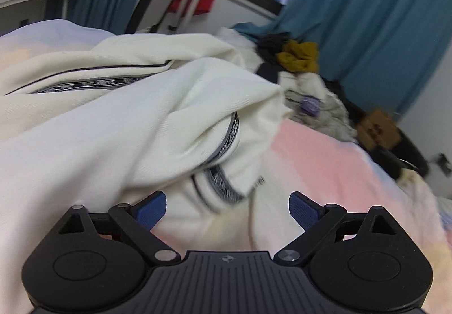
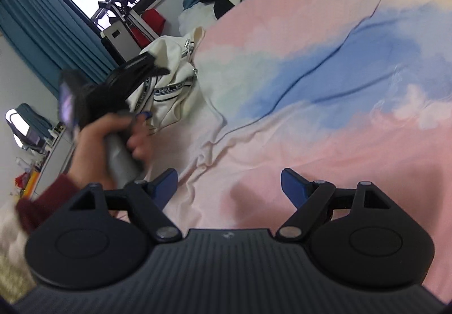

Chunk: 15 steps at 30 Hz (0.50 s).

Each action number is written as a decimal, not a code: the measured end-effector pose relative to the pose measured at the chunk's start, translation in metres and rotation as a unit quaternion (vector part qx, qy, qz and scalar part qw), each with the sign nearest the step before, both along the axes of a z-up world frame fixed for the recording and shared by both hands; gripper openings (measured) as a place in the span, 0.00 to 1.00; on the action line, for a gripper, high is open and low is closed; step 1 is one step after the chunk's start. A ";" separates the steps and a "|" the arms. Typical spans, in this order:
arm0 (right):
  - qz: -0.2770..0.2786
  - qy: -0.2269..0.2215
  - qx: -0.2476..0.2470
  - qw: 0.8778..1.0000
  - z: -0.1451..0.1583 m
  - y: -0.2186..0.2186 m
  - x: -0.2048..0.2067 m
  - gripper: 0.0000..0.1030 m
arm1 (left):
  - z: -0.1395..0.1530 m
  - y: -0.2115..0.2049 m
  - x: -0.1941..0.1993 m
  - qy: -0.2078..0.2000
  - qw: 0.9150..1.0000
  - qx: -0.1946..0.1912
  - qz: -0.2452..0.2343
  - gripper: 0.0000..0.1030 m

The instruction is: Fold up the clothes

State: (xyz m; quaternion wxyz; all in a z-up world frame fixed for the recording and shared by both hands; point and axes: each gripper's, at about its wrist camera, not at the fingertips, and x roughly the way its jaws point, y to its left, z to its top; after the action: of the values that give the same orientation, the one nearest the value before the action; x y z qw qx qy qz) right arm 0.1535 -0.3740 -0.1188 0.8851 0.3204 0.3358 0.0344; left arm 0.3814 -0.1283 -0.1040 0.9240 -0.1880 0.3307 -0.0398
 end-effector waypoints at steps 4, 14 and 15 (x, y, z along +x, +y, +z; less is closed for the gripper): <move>-0.002 0.013 0.008 1.000 -0.015 -0.004 0.010 0.80 | -0.011 -0.023 0.023 0.004 0.999 0.042 0.009 0.81; -0.019 0.006 0.003 1.000 -0.014 -0.008 0.010 0.80 | 0.026 -0.025 -0.004 -0.022 0.998 0.063 -0.021 0.21; -0.024 0.001 0.003 1.000 -0.011 -0.010 0.007 0.80 | 0.040 -0.025 -0.013 -0.035 0.997 0.057 -0.033 0.20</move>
State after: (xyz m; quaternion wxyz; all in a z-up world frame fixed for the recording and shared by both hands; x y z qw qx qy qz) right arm 0.1609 -0.3841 -0.1293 0.8846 0.3309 0.3284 0.0136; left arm 0.3685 -0.1531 -0.0642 0.9423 -0.1224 0.3062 -0.0573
